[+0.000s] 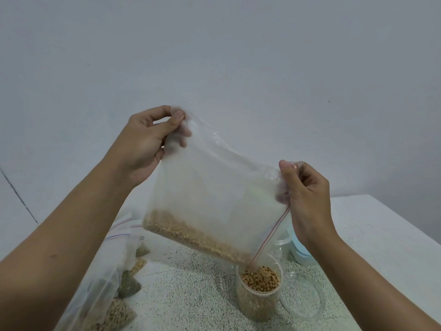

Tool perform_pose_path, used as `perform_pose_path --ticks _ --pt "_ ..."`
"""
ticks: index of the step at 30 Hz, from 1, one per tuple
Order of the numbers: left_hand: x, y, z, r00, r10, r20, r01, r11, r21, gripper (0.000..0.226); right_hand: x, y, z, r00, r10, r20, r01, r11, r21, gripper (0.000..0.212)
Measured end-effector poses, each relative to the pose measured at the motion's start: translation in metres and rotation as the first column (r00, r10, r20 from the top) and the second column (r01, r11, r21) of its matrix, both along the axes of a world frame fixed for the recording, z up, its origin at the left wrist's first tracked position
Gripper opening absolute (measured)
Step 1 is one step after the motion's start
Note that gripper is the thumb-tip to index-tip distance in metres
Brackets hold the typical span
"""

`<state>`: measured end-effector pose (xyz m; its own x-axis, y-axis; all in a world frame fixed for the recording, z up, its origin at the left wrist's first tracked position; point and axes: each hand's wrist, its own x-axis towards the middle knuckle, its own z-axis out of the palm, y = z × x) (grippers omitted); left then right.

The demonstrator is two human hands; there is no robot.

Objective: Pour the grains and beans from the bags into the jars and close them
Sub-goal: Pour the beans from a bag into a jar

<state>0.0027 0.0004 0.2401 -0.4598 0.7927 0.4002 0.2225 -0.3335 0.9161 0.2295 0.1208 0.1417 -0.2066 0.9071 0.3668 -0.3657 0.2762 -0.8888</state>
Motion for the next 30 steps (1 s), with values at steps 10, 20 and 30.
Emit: perform_pose_path --ticks 10,20,30 --pt "-0.0032 0.0040 -0.0018 1.000 0.005 0.008 -0.005 1.000 -0.001 0.012 0.0000 0.0014 0.0000 1.000 -0.003 0.012 0.003 1.000 0.019 0.044" --pt "-0.0032 0.0049 -0.0015 1.000 -0.028 0.012 0.028 1.000 0.003 0.012 0.0010 0.0010 0.0021 0.999 -0.008 0.038 0.007 1.000 0.013 0.040" --pt "0.0005 0.0040 -0.0016 1.000 -0.021 0.001 0.021 1.000 0.010 0.011 0.0005 0.0013 0.0027 0.999 -0.038 0.019 0.037 0.998 0.044 0.048"
